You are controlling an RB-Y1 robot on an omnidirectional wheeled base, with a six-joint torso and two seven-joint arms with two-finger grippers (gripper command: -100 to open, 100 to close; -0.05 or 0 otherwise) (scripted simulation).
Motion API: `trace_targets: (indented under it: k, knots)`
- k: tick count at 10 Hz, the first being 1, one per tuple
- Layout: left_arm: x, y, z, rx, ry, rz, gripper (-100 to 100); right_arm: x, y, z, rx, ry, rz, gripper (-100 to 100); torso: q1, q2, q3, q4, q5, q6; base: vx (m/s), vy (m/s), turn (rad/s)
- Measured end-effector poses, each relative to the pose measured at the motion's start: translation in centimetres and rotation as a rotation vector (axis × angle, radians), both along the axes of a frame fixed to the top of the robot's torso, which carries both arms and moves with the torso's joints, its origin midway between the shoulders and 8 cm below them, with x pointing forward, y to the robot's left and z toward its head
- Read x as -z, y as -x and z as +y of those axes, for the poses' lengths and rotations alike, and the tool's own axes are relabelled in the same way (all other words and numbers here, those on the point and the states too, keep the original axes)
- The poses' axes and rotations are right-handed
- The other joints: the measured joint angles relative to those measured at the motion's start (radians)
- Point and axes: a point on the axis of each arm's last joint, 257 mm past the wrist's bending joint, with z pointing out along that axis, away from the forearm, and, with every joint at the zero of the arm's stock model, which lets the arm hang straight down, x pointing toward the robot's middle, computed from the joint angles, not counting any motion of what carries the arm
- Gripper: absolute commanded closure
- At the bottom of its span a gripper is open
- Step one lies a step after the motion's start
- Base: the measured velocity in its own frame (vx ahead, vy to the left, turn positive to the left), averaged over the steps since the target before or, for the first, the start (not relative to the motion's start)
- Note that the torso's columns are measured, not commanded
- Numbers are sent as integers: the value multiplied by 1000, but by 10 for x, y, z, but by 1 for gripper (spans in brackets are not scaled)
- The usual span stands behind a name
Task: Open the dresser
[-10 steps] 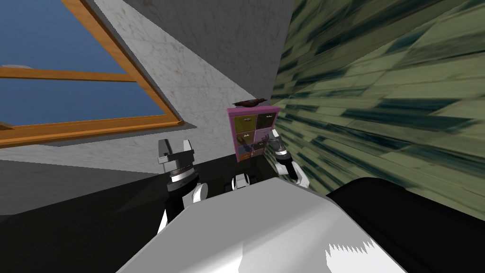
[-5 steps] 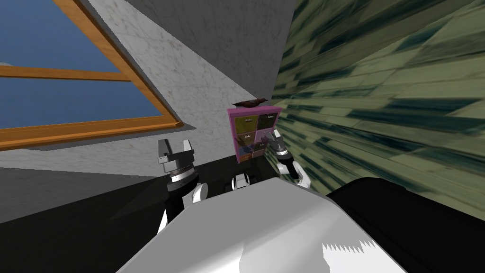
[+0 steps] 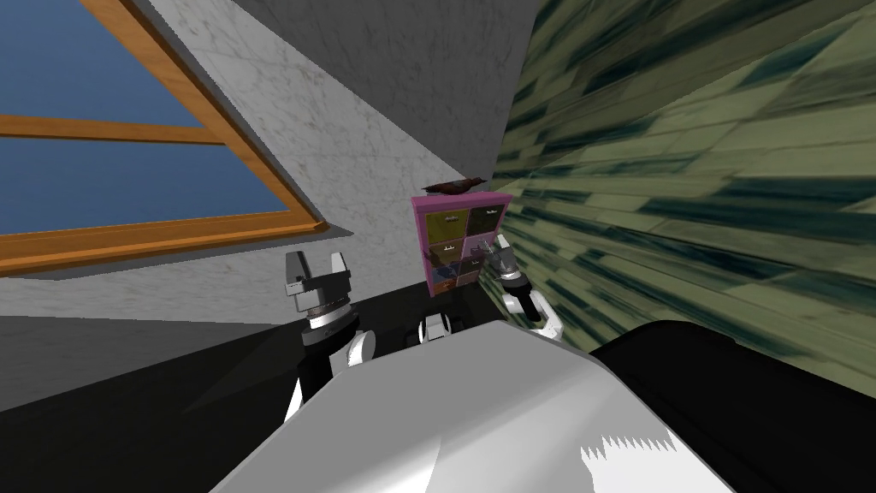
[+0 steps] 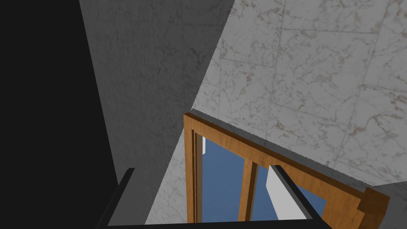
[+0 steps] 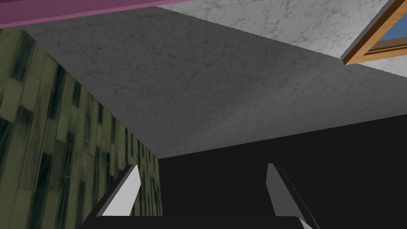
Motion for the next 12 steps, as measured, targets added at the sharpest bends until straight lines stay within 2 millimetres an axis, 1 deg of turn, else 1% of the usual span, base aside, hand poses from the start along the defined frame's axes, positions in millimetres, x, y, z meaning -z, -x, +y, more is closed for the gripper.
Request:
trace_targets:
  k: [7,8,10,12]
  knots:
    - [0,0,0,0,0,0,0,15,-4,-14,155,200,-18,-100,-1,2,1,1,0,0,53,35,-16]
    - [0,0,0,0,0,0,0,21,-5,-19,183,236,-16,-100,0,1,1,1,0,0,65,44,-18]
    - [0,0,0,0,0,0,0,23,-5,-22,220,286,-22,-100,-2,2,1,1,0,0,50,18,-10]
    - [0,0,0,0,0,0,0,31,-7,-28,269,354,-22,-100,0,1,0,0,0,0,43,29,-5]
